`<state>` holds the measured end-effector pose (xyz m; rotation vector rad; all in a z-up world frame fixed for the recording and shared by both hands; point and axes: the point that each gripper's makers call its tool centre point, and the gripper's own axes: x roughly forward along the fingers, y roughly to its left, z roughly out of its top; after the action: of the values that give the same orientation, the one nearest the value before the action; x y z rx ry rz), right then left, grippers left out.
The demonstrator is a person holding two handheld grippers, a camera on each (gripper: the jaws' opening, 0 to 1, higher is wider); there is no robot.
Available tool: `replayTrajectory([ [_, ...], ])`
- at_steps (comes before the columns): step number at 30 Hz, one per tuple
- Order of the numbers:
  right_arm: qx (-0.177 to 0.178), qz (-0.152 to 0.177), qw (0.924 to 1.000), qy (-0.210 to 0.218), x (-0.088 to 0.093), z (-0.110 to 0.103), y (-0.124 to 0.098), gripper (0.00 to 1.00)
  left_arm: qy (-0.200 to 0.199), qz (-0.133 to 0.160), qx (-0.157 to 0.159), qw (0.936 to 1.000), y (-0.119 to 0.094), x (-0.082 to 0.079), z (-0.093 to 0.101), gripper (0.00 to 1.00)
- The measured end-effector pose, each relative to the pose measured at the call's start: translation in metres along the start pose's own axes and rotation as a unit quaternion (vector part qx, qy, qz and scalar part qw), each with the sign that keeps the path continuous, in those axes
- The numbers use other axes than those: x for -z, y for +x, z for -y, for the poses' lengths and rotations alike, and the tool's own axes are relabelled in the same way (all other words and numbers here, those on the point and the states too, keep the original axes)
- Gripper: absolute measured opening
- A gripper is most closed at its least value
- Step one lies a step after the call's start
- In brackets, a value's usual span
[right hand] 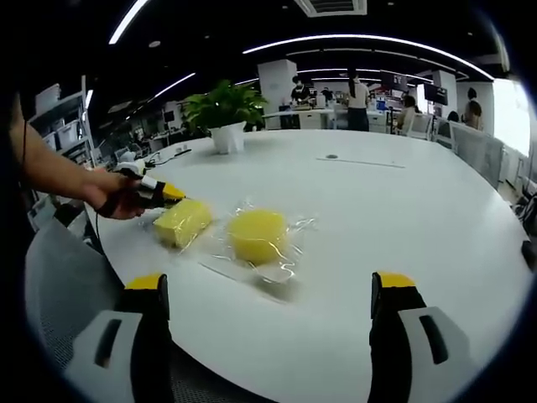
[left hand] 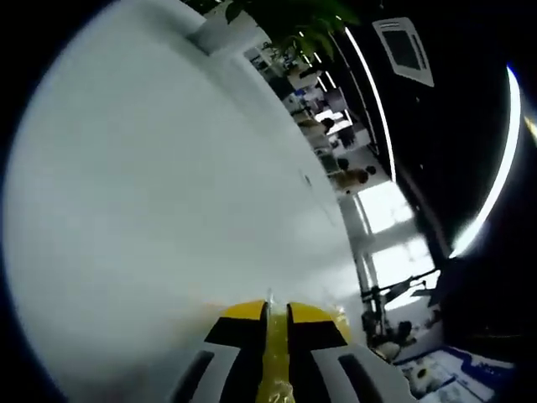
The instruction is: Compare the silicone blocks by pressing each to a similar depth, holding the contact briefly, and releasing to observe deformation and rebound differences across the visible hardness samples.
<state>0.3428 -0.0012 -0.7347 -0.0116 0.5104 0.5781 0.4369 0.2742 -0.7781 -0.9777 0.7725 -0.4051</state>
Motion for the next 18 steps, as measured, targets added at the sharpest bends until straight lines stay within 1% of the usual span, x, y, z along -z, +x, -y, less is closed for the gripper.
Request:
replayTrajectory([
  [2,0.001,0.0,1.0,0.0,0.0,0.0,0.0,0.94,0.007,0.0,0.003,1.0,0.0,0.002,0.002,0.08],
  [3,0.001,0.0,1.0,0.0,0.0,0.0,0.0,0.94,0.004,-0.002,0.004,1.0,0.001,0.003,0.003,0.07],
  [4,0.0,-0.001,1.0,0.0,0.0,0.0,0.0,0.94,-0.005,-0.013,0.013,0.9998,0.001,0.007,0.006,0.06],
  [5,0.0,-0.001,1.0,0.0,0.0,0.0,0.0,0.94,-0.006,-0.022,0.012,0.9997,0.001,0.01,0.006,0.05],
  [7,0.0,0.0,1.0,-0.001,0.0,0.0,0.0,0.93,0.008,-0.031,0.008,0.9994,0.001,0.014,0.004,0.03],
  [8,0.001,0.0,1.0,-0.001,0.0,0.0,0.0,0.93,0.023,-0.032,0.008,0.9992,0.001,0.015,0.004,0.02],
  [10,0.0,0.0,1.0,0.0,0.0,0.0,0.0,0.93,0.026,-0.029,0.009,0.9992,0.0,0.015,0.005,0.0],
  [13,-0.001,-0.002,1.0,-0.002,0.0,-0.001,0.001,0.93,0.053,-0.027,0.006,0.9982,-0.001,0.014,0.005,0.0],
  [18,-0.003,-0.002,1.0,-0.003,0.001,-0.001,0.001,0.93,0.067,-0.034,0.0,0.9972,0.0,0.016,0.004,0.0],
])
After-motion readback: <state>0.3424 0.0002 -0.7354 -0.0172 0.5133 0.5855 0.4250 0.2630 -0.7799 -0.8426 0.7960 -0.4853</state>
